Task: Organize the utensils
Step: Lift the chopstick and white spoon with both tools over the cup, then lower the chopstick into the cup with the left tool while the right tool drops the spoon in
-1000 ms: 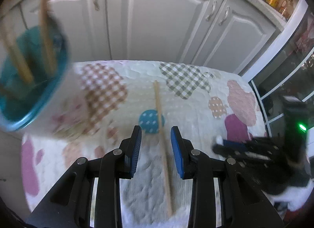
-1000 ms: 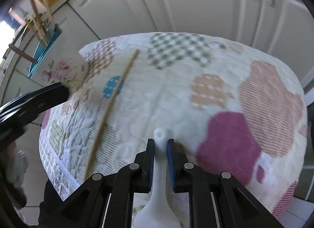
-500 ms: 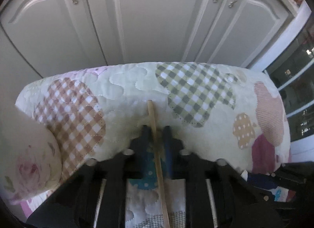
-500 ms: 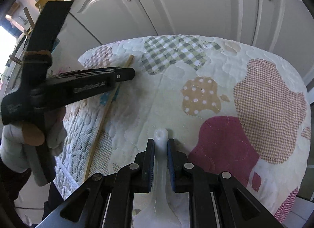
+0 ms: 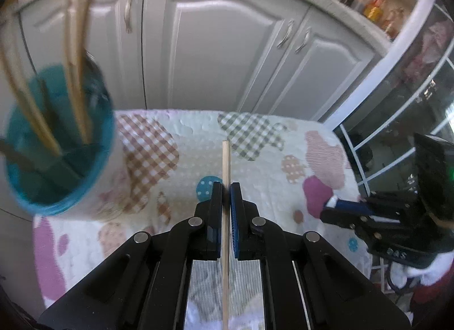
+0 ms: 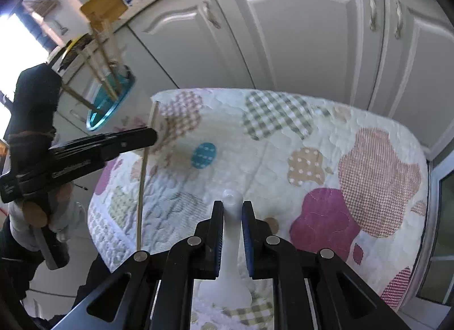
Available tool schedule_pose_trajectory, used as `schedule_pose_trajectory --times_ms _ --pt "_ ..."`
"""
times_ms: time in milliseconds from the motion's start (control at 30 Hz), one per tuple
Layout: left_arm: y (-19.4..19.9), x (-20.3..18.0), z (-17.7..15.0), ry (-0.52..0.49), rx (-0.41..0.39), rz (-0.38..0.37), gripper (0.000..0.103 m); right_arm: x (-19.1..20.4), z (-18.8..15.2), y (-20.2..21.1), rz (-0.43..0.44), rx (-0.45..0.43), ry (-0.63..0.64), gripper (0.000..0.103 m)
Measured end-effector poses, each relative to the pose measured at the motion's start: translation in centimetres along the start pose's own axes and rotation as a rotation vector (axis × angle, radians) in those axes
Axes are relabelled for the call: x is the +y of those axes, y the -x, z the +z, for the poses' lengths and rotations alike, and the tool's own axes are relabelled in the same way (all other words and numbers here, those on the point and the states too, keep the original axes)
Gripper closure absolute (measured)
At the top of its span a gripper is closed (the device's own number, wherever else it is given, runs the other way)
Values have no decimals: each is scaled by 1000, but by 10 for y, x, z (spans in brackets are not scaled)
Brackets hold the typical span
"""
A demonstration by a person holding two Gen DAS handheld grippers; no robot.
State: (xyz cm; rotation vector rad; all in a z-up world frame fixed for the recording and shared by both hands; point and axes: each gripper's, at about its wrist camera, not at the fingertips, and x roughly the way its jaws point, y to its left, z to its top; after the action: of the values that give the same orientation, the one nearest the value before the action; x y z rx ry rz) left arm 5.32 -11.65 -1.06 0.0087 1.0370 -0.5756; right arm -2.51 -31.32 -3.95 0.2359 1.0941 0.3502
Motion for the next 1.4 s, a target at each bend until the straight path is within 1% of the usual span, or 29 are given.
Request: schedule_pose_trajectory --times_ms 100,333,433,700,833,967,1067,1200,1267,1400 --pt "24 2 -3 5 -28 -9 99 10 -2 9 -2 -12 21 91" --pt "74 1 -10 4 -108 -13 99 37 0 14 -2 -44 68 92" --pt "94 4 -11 10 -147 0 99 47 1 18 -4 -55 85 92" --pt "134 18 -4 52 -245 25 99 75 17 31 -1 -92 145 93" --pt "161 28 7 74 -313 38 99 88 27 39 11 -113 168 93" --pt "190 43 26 107 -393 70 99 104 46 57 39 -158 199 93" --pt "204 55 42 133 -452 115 99 118 62 67 58 -186 227 93" --pt "212 68 61 159 -508 163 99 141 85 75 75 -216 278 93" --pt "214 74 71 164 -544 207 99 154 97 78 83 -226 306 93" --pt "210 85 84 180 -581 255 99 170 119 71 89 -230 334 93"
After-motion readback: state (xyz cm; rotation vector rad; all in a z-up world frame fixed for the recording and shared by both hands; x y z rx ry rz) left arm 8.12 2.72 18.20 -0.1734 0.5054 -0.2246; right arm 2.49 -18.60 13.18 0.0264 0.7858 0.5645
